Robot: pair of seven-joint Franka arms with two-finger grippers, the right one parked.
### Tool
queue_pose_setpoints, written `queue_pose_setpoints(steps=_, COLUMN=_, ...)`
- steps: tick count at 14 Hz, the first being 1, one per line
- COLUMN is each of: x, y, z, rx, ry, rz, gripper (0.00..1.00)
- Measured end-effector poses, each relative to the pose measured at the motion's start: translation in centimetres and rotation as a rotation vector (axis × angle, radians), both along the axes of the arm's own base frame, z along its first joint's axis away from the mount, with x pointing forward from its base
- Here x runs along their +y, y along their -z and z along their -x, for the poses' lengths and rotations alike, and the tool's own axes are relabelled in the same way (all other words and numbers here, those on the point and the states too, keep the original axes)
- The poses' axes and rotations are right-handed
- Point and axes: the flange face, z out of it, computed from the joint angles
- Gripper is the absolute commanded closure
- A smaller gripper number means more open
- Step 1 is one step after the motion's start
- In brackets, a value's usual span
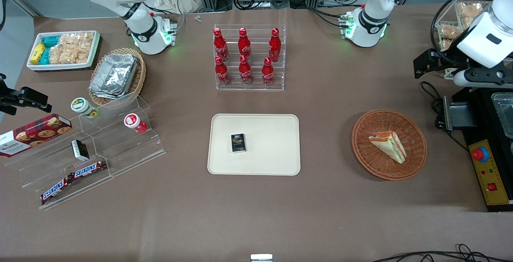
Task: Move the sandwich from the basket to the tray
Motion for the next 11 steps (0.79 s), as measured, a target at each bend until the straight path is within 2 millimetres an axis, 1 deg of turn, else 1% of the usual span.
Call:
queue_pose_setpoints(steps=9, x=0.0, y=1.3, z=-0.2, rx=0.048, ry=-0.054, rz=-0.007, gripper=0.00)
queue_pose_setpoints(steps=11, x=0.1, y=1.6, z=-0.2, rx=0.057, ry=-0.100, rz=-0.009, gripper=0.00)
